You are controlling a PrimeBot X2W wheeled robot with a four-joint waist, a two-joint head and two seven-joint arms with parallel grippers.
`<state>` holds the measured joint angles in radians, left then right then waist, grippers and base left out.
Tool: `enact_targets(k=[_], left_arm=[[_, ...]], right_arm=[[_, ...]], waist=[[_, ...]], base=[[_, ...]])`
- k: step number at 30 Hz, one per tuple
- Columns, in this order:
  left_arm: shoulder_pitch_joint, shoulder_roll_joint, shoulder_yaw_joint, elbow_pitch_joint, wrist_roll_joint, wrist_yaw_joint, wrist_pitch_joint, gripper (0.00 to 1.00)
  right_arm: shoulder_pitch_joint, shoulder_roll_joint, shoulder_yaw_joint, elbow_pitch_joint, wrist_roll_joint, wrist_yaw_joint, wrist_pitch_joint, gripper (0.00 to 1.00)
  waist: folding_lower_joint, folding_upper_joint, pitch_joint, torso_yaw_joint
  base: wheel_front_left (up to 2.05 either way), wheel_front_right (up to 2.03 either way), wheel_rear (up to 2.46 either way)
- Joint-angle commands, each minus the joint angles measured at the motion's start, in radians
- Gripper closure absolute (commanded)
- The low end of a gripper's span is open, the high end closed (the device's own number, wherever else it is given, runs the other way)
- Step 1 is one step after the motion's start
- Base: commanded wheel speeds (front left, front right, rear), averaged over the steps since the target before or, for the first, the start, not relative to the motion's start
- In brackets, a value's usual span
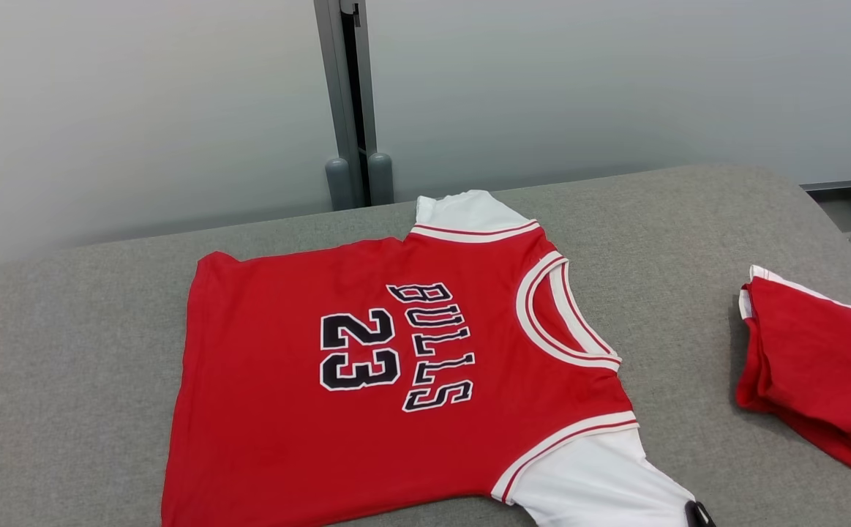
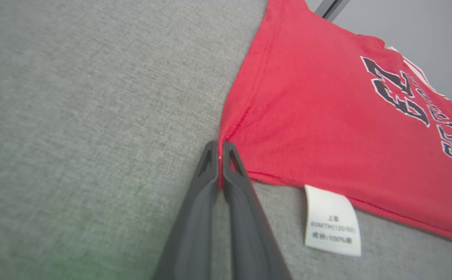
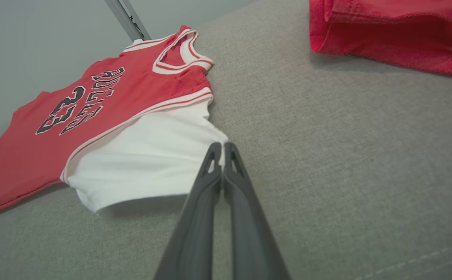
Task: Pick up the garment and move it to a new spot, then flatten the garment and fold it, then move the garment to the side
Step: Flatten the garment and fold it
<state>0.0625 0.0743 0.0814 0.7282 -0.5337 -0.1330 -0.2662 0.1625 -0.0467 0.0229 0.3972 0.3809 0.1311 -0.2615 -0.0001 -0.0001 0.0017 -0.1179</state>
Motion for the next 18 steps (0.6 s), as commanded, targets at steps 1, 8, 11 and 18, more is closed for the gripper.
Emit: enact_targets(k=[1,8,11,18], left_arm=[[0.025,0.007,0.033,-0.008,0.006,0.007,0.004,1.0],[-0.085,-0.013,0.014,-0.181,0.067,0.004,0.001,1.0],[-0.142,-0.012,-0.022,-0.221,0.078,0.003,0.001,1.0],[-0.277,0.022,-0.089,-0.158,0.058,0.003,0.001,1.0]], right_arm=[[0.003,-0.007,-0.012,-0.016,0.003,0.0,-0.005,1.0],[-0.106,-0.007,-0.014,-0.055,-0.019,0.0,-0.005,1.0],[-0.184,-0.007,-0.029,-0.053,-0.018,0.0,-0.004,1.0],[-0.38,-0.006,-0.039,0.002,-0.056,0.0,-0.004,1.0]], waist=[[0.0001,0.0001,0.002,-0.001],[0.0001,0.0001,0.023,0.01],[0.0001,0.0001,0.045,0.02],[0.0001,0.0001,0.131,0.028]], base=[[0.0,0.0,0.0],[0.0,0.0,0.0],[0.0,0.0,0.0],[0.0,0.0,0.0]])
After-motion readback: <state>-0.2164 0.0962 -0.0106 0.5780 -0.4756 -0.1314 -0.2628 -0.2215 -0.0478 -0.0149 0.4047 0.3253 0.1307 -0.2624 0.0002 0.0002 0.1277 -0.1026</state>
